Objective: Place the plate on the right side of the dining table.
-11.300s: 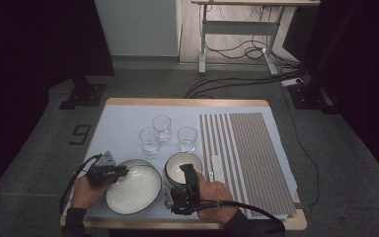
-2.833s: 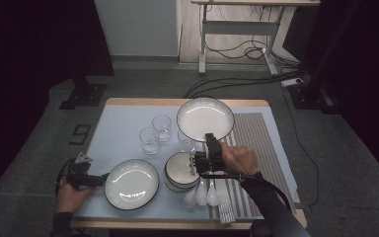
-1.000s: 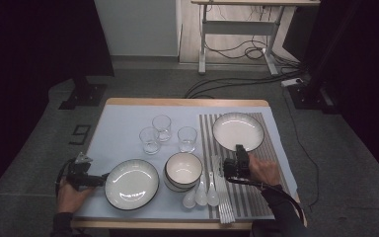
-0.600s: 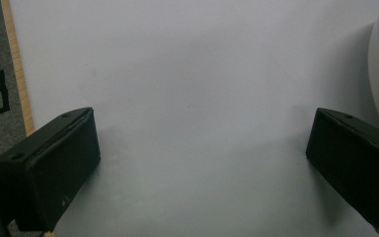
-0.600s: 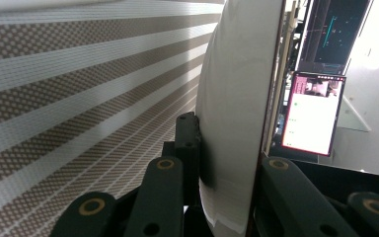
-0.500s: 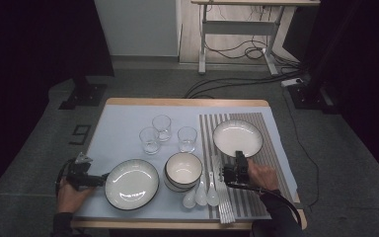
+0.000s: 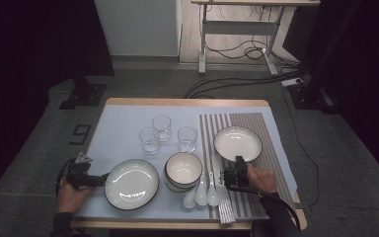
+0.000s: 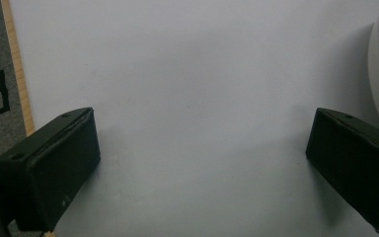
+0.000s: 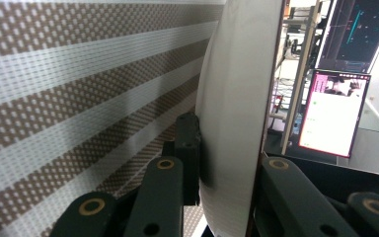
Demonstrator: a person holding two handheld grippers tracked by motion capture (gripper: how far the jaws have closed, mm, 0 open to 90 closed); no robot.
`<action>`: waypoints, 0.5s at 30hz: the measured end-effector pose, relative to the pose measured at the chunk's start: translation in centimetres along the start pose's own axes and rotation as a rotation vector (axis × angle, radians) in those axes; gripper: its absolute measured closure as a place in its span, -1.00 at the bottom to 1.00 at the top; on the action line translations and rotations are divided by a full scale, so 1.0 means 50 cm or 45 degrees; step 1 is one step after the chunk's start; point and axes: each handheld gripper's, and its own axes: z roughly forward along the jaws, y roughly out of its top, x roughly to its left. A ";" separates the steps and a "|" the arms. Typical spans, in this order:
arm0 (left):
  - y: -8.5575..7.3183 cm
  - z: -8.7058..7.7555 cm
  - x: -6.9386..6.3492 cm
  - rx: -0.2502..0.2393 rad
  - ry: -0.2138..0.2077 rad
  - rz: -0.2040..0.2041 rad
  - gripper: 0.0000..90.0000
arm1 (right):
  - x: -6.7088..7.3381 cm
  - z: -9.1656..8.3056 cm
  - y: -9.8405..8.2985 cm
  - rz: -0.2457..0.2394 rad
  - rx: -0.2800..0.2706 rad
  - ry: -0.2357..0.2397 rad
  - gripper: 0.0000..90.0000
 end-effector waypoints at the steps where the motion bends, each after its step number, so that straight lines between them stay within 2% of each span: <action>1: 0.000 0.000 0.000 -0.001 0.000 -0.001 -1.00 | 0.002 0.002 0.000 0.006 -0.004 -0.001 0.74; 15: 0.000 0.000 0.000 -0.002 0.001 -0.001 -1.00 | 0.017 0.012 -0.001 -0.010 0.002 0.024 0.74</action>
